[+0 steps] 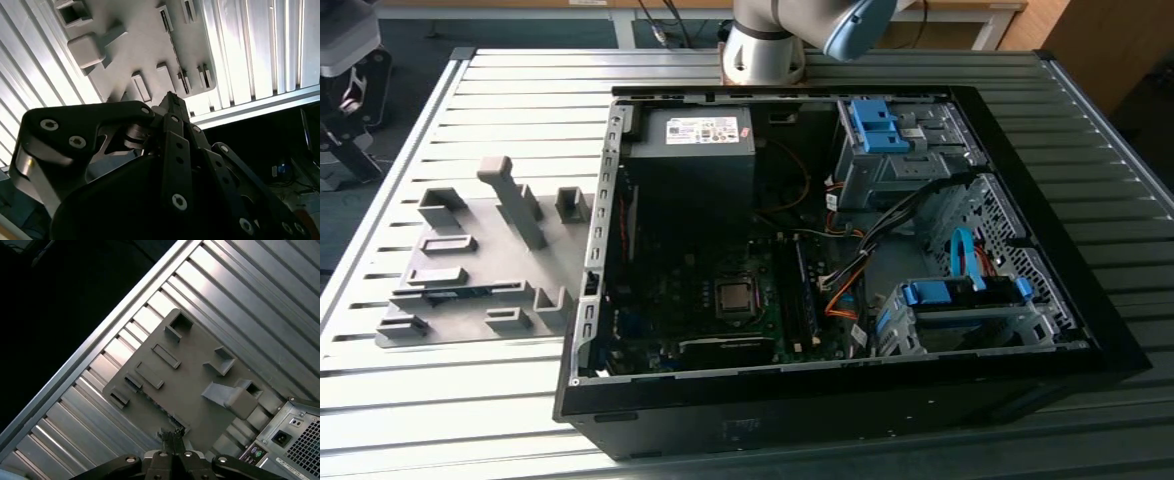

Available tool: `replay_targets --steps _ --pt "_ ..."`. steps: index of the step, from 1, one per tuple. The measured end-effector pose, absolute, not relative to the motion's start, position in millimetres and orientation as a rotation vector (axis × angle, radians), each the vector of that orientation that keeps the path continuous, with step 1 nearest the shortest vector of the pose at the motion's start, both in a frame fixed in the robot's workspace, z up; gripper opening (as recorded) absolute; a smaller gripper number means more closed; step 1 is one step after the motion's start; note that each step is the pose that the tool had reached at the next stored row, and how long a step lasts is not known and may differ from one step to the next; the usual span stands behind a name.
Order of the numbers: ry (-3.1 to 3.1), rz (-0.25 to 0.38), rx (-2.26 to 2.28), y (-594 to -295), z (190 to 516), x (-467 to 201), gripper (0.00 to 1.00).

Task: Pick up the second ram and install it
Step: 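Pick up the second ram and move it above second insertion slot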

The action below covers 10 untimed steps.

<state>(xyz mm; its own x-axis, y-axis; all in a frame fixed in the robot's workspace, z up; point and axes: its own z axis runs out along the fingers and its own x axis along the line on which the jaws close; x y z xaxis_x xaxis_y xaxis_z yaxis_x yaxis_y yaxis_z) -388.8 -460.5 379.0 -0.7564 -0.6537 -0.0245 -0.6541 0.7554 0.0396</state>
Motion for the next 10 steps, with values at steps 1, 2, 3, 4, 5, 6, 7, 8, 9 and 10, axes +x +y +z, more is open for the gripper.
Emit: replay_targets --steps 1,2,3,4,5,6,7,8,9,10 --pt "2.928 0.072 -1.113 -460.5 379.0 -388.8 0.11" --pt "2.919 0.072 -1.135 -460.5 378.9 -388.8 0.11" --pt "2.91 0.072 -1.159 -460.5 378.8 -388.8 0.11" --pt "2.9 0.072 -1.185 -460.5 378.7 -388.8 0.11" --pt "2.89 0.072 -1.211 -460.5 378.5 -388.8 0.11" --pt "2.879 0.072 -1.237 -460.5 378.3 -388.8 0.11" --pt "2.869 0.072 -1.263 -460.5 378.1 -388.8 0.11" --pt "2.858 0.072 -1.289 -460.5 377.9 -388.8 0.11" --pt "2.845 0.072 -1.317 -460.5 377.6 -388.8 0.11" --pt "2.834 0.072 -1.343 -460.5 377.4 -388.8 0.11"
